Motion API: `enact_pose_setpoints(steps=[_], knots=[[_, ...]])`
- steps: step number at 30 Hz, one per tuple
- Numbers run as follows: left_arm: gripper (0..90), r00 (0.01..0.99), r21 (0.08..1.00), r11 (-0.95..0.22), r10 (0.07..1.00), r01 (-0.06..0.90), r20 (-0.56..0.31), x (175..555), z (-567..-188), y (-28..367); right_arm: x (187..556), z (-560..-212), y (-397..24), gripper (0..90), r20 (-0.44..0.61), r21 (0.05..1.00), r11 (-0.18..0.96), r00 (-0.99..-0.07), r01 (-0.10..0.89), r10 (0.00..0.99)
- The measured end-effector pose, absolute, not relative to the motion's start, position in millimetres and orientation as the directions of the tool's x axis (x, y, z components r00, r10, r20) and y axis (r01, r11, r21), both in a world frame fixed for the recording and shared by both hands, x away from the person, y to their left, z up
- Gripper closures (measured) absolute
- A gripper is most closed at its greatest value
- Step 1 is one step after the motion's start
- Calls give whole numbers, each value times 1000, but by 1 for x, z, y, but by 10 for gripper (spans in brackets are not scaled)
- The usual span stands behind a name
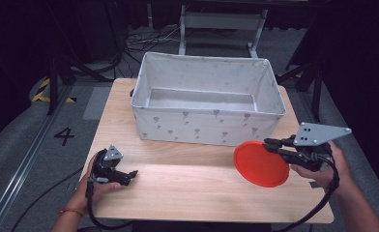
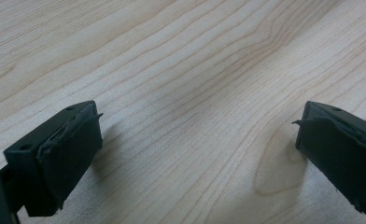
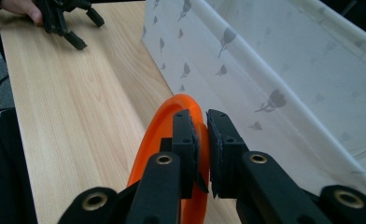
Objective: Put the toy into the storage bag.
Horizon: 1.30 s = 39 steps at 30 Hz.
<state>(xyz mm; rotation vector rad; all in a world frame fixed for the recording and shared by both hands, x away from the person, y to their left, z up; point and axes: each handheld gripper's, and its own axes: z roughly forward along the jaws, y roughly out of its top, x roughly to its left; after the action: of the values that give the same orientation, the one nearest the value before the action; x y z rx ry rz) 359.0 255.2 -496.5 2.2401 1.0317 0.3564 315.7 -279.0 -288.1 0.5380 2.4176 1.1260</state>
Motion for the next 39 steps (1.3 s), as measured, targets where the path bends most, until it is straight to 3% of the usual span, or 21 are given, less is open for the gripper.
enact_pose_setpoints(steps=[15, 39], knots=[[8, 655, 650, -488, 755, 582, -20, 359, -496, 255, 332, -219, -285, 826, -261, 801, 584, -801, 131, 538], [7, 656, 650, -488, 754, 583, -22, 359, -497, 255, 398, -173, -269, 826, -282, 796, 585, -761, 155, 584]])
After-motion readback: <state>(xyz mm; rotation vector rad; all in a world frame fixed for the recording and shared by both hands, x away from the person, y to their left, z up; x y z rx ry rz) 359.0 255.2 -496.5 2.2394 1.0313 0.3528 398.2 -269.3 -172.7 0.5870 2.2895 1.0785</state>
